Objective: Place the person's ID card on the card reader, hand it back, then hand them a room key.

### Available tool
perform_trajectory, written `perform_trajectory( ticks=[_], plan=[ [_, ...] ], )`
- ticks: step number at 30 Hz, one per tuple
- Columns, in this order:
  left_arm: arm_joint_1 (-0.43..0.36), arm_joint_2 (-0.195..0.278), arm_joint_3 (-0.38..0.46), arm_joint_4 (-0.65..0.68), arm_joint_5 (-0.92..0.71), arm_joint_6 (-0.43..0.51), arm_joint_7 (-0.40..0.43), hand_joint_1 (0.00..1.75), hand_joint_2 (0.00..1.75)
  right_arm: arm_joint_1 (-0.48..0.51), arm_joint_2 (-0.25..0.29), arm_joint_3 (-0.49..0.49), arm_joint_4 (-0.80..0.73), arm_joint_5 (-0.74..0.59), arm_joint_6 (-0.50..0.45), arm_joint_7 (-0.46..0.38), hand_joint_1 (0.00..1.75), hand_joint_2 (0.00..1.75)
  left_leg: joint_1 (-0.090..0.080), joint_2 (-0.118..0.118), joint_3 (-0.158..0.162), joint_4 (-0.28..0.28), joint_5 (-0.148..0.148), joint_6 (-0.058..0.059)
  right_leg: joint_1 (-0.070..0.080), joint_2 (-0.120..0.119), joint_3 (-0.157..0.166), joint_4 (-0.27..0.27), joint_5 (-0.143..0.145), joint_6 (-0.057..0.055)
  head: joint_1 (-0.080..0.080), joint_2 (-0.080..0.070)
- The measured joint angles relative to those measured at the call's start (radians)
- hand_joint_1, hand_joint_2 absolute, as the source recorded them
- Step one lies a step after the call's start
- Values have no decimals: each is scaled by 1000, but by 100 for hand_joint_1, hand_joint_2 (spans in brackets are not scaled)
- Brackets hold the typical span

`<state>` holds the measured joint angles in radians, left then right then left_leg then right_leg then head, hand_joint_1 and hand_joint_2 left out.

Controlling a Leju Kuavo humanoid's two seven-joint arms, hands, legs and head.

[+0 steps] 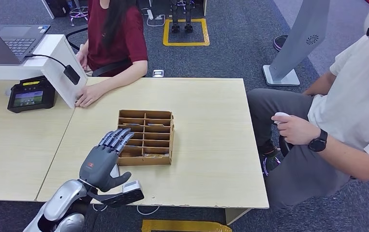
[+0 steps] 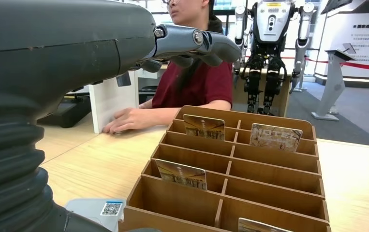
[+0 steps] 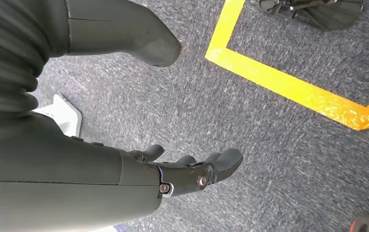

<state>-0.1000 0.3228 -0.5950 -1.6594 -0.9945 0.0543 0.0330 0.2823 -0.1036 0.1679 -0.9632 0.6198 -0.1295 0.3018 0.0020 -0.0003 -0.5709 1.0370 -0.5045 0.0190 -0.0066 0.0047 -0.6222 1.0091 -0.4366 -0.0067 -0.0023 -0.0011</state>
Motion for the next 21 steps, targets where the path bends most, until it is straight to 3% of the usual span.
perform_trajectory(
  ticks=[9,21],
  plan=[
    [-13,-21,25,0,-14,2,21,0,175,5,37,-74,-8,67,37,-18,0,175,0,0,0,0,0,0,0,0,0,0,0,0,0,0],
    [-14,-29,31,0,-14,2,21,0,175,9,48,-98,-11,68,38,-18,0,175,0,0,0,0,0,0,0,0,0,0,0,0,0,0]
  ],
)
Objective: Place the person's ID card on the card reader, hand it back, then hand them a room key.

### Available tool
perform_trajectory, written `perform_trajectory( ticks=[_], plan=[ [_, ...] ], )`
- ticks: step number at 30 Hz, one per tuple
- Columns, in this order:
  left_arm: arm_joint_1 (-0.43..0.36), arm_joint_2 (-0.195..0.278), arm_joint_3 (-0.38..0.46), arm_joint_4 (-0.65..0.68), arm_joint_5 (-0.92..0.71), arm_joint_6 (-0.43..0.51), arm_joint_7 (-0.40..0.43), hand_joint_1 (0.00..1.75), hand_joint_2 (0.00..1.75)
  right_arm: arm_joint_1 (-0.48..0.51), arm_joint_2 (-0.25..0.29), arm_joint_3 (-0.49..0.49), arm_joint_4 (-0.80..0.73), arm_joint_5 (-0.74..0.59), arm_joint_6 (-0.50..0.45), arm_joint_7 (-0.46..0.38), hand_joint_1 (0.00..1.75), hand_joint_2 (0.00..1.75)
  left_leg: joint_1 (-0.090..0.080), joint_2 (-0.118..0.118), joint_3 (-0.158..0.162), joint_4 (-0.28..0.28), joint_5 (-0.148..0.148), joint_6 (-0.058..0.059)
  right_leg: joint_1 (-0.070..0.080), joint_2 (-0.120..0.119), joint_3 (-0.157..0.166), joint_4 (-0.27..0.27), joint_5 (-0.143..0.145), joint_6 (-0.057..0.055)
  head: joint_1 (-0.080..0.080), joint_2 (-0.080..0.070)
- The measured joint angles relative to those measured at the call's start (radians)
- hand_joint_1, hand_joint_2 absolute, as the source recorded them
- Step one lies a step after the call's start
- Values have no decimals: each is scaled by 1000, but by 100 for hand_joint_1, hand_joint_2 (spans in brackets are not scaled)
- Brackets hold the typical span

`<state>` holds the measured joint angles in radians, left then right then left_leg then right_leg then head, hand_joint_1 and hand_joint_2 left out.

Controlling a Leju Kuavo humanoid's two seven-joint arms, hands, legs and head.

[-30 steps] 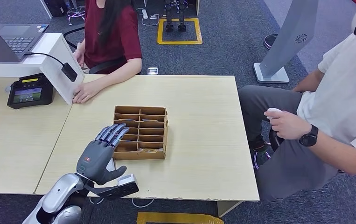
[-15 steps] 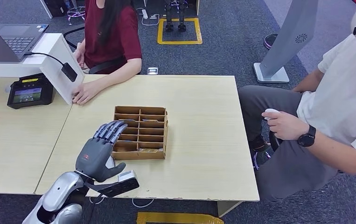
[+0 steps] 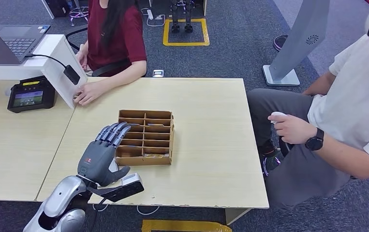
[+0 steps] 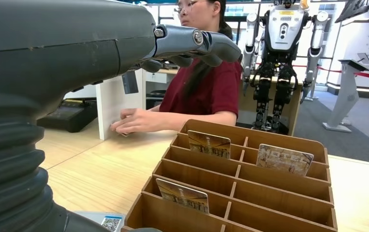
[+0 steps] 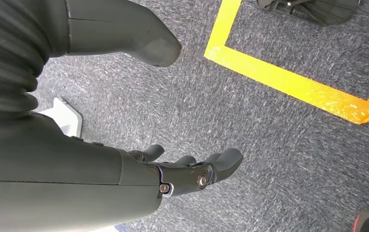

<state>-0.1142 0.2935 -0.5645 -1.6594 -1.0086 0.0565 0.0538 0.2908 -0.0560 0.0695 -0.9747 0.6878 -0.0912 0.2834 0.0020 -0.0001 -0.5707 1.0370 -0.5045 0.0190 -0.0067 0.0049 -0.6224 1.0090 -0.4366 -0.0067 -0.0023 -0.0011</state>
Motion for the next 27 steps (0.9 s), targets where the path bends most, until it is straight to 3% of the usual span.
perform_trajectory(
  ticks=[11,27],
  plan=[
    [-5,-5,1,2,-8,6,11,0,175,1,4,-2,-2,8,4,-1,0,175,0,0,0,0,0,0,0,0,0,0,0,0,0,0],
    [-100,-47,19,60,-36,-6,53,0,175,1,30,-53,-15,85,41,-17,0,175,0,-1,0,0,0,0,0,0,0,0,0,0,0,0]
  ],
)
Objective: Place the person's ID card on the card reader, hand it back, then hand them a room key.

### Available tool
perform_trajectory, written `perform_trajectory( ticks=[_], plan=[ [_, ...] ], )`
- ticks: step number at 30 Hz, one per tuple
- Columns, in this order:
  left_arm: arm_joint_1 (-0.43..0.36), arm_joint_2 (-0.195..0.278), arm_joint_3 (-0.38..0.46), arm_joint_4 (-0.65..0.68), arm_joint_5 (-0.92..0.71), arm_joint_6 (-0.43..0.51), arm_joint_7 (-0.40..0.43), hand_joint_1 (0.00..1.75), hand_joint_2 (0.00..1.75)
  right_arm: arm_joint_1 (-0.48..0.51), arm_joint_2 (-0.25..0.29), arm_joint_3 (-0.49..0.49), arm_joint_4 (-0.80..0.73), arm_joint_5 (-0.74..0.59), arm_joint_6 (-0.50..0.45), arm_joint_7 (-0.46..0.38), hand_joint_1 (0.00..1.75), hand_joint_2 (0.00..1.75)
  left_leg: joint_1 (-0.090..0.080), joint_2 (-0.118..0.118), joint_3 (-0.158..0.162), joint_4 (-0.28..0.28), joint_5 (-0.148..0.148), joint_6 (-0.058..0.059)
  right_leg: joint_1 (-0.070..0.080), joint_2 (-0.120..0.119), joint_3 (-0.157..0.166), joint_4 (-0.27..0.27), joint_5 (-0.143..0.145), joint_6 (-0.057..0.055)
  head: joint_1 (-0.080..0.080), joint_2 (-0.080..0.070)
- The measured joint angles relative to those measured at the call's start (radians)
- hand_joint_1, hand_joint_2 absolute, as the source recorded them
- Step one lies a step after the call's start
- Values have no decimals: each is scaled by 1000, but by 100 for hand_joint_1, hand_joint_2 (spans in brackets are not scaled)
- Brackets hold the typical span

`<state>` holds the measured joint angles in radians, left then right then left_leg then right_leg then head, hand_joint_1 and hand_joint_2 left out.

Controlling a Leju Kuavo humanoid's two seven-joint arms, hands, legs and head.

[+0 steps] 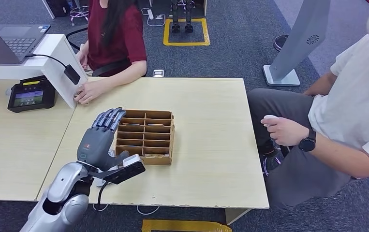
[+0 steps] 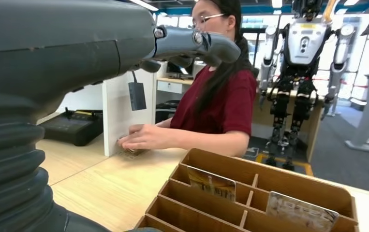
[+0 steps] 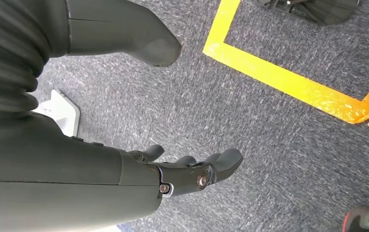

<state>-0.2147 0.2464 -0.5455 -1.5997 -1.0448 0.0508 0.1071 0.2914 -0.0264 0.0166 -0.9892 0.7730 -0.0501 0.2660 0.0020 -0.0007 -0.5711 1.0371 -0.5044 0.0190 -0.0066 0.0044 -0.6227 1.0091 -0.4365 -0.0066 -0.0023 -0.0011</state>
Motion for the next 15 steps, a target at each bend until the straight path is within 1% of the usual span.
perform_trajectory(
  ticks=[5,15],
  plan=[
    [-20,-10,1,25,0,-8,0,0,175,1,9,-16,-5,15,10,-2,0,175,0,1,0,0,0,0,0,1,0,0,0,0,0,0],
    [-23,-17,1,50,-1,-10,0,0,175,1,15,-23,-8,18,13,-2,0,175,0,1,0,0,0,0,0,0,0,0,0,0,0,0]
  ],
)
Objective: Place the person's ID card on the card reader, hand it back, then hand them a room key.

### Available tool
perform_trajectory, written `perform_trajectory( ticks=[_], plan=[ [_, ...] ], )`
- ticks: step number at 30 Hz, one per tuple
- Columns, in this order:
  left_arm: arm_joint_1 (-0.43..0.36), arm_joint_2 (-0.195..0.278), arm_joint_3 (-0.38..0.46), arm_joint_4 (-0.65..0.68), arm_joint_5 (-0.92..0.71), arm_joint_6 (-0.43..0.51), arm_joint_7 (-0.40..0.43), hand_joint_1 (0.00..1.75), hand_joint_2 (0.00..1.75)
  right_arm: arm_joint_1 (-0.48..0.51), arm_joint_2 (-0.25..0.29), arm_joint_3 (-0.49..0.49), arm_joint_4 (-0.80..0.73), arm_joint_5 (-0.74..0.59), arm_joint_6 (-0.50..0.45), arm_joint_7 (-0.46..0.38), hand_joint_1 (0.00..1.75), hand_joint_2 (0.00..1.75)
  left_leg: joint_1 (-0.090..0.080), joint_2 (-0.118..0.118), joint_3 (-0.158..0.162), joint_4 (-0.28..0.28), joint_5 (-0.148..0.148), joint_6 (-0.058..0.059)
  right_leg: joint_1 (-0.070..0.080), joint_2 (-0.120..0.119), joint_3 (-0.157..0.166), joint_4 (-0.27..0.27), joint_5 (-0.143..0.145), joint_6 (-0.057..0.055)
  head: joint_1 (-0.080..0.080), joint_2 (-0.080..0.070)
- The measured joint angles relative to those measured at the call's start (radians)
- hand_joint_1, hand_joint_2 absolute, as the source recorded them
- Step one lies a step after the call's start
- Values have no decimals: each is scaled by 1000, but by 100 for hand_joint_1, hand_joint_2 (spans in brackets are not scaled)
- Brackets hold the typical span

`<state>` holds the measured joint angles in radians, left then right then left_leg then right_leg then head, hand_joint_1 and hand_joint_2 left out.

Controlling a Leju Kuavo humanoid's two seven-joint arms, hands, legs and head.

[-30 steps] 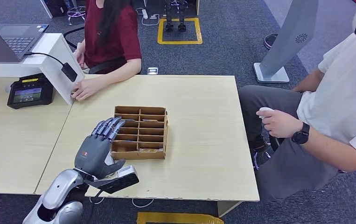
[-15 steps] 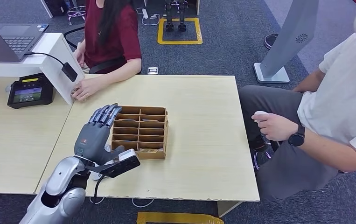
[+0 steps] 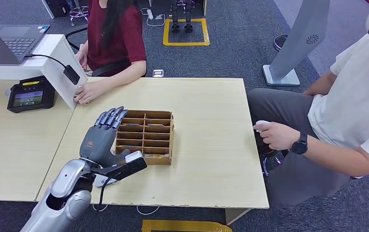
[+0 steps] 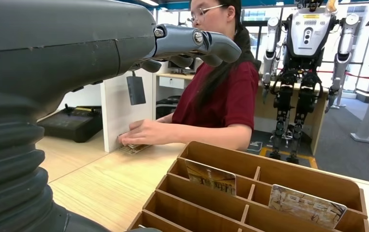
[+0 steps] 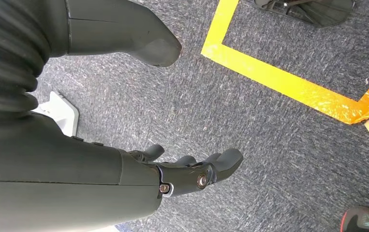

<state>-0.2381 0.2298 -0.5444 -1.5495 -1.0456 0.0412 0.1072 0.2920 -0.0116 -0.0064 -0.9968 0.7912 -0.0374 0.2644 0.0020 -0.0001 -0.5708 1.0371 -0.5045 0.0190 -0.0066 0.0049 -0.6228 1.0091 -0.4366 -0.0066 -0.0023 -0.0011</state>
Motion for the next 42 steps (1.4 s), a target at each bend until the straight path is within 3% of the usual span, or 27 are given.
perform_trajectory(
  ticks=[26,42],
  plan=[
    [-7,-3,2,15,-26,2,19,0,175,0,10,-24,-3,32,12,-16,0,175,0,0,0,0,0,0,0,0,0,0,0,0,0,0],
    [-50,-21,69,123,-62,10,69,0,175,-2,23,-46,-8,65,24,-31,0,175,0,0,0,0,0,0,0,0,0,0,0,0,0,0]
  ],
)
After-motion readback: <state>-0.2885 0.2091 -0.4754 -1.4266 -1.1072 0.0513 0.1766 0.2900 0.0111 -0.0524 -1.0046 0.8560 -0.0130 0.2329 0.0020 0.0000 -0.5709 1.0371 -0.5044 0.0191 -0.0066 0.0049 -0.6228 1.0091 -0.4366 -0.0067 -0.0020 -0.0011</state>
